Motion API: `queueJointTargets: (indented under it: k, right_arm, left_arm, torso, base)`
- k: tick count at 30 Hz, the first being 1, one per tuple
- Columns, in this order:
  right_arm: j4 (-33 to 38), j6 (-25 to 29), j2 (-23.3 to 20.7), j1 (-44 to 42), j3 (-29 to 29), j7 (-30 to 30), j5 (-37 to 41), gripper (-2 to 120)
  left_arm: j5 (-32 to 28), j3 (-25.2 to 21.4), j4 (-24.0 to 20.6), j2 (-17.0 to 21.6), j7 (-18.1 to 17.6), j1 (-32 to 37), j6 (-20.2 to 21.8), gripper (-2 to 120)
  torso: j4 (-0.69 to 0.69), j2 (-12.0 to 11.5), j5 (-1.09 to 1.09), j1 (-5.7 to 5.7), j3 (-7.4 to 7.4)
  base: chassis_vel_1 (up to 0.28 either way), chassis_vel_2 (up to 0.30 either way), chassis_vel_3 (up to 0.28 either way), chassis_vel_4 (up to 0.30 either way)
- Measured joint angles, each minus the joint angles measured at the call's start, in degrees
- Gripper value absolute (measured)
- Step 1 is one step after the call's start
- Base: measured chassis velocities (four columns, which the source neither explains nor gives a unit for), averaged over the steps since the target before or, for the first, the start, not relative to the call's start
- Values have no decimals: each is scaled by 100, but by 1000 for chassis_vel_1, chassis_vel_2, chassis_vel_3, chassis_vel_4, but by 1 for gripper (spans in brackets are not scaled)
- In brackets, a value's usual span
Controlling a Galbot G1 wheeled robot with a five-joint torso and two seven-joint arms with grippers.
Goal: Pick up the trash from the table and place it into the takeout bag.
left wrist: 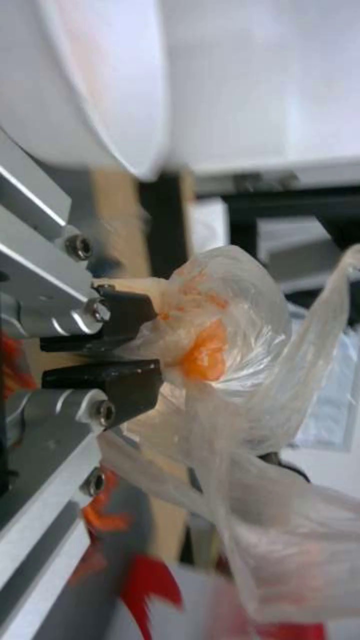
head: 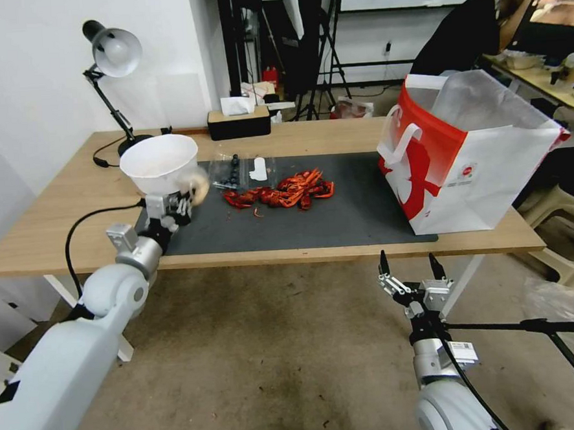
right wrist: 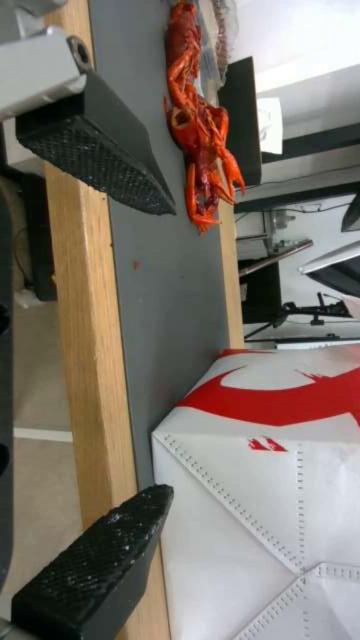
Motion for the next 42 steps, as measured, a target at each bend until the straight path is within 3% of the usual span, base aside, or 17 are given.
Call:
queueJointTargets:
  k: [6, 8, 11, 17, 19, 21, 23, 25, 42]
  right_arm:
    - [-4, 1, 5, 6, 6, 0, -8, 100]
    - [-4, 2, 31, 16, 10, 1, -20, 100]
    - [-4, 2, 52, 21, 10, 1, -30, 100]
    - [-1, 2, 108, 27, 8, 0, -75, 100]
    - [-1, 2, 111, 29, 7, 0, -78, 100]
    - [0, -1, 122, 36, 7, 0, -84, 100]
    - [0, -1, 124, 40, 9, 0, -85, 100]
    - [0, -5, 137, 62, 12, 0, -86, 100]
    - [-25, -23, 144, 137, 29, 2, -64, 100]
  left_arm:
    - [-279, 523, 130, 134, 577, -628, -227, 2]
    - [-484, 1142, 273, 192, 819, -1263, -305, 2]
    - [-570, 1505, 370, 198, 879, -1649, -325, 2]
    - [-854, 2661, 765, 35, 923, -3187, -315, 2]
    - [-880, 2788, 809, -2, 923, -3349, -314, 2]
    - [-1020, 3410, 1065, -211, 921, -4024, -310, 2]
    - [-1045, 3547, 1135, -264, 921, -4156, -309, 2]
    - [-1139, 4016, 1387, -530, 924, -4662, -311, 2]
    - [-1508, 5703, 2358, -1908, 910, -6534, -155, 2]
  torso:
    - [0, 0, 0, 0, 0]
    - [-1, 0, -1, 0, 0]
    - [-2, 0, 1, 0, 0]
    - [0, 0, 0, 0, -1]
    - [0, 0, 2, 0, -1]
    - [0, 0, -1, 0, 0]
    - [-1, 0, 0, -1, 0]
    - [-2, -1, 0, 0, 0]
    - [-1, 0, 1, 0, 0]
  base:
    - [0, 0, 0, 0]
    - [0, 0, 0, 0]
    - [0, 0, 0, 0]
    - [0, 0, 0, 0]
    - [0, 0, 0, 0]
    - [0, 0, 0, 0]
    - [0, 0, 0, 0]
    - [0, 0, 0, 0]
    - [0, 0, 0, 0]
